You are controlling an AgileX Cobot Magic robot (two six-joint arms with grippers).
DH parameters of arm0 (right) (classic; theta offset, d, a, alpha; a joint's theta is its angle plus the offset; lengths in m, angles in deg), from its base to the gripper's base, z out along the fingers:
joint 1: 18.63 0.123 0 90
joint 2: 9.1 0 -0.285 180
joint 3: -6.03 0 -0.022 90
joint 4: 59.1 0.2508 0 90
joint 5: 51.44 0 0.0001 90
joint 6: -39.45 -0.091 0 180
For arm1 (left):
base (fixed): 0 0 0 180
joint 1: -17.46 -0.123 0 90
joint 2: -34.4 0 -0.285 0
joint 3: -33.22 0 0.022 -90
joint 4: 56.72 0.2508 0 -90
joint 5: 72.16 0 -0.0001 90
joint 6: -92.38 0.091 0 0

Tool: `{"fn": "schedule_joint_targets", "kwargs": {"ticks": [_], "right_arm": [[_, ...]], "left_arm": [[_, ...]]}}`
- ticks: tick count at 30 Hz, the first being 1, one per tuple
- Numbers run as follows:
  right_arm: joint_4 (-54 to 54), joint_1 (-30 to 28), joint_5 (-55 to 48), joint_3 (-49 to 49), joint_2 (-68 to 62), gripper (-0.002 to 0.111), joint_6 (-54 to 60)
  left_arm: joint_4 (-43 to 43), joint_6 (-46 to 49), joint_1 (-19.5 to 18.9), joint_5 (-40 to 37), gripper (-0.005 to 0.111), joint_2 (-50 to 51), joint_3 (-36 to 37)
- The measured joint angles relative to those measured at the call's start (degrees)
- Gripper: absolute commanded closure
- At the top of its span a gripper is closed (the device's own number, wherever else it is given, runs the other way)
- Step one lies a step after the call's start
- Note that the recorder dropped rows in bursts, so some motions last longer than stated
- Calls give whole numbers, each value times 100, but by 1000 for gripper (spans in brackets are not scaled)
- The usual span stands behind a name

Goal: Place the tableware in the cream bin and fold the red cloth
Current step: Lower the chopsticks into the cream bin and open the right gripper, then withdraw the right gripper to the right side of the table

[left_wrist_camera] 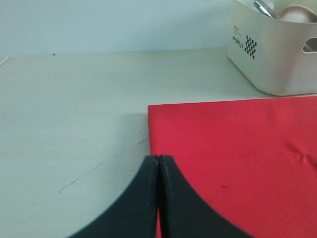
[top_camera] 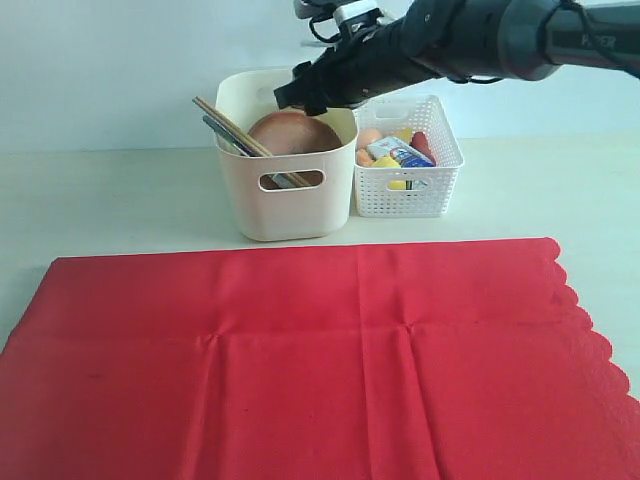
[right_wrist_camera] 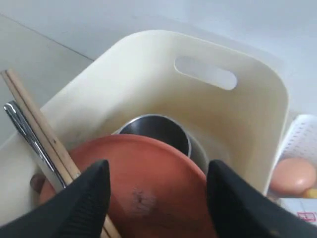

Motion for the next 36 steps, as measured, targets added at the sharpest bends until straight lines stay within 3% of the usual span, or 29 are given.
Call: {"fn": "schedule_joint_targets", "kwargs": {"ticks": [6,17,26,36], "right_arm": [[-2260,0,-1306,0,525,56,-1827],[-2535,0,-2722,40,742,66,-2214],[-2646,0,-2254,1226,1435,74,-2425],[-2646,0,-776,3076,2739,74,-2499]], "left_arm": [[0,0,0,0,107,0,0],[0,0,0,0,107,0,0],[0,0,0,0,107,0,0],[0,0,0,0,107,0,0]]}}
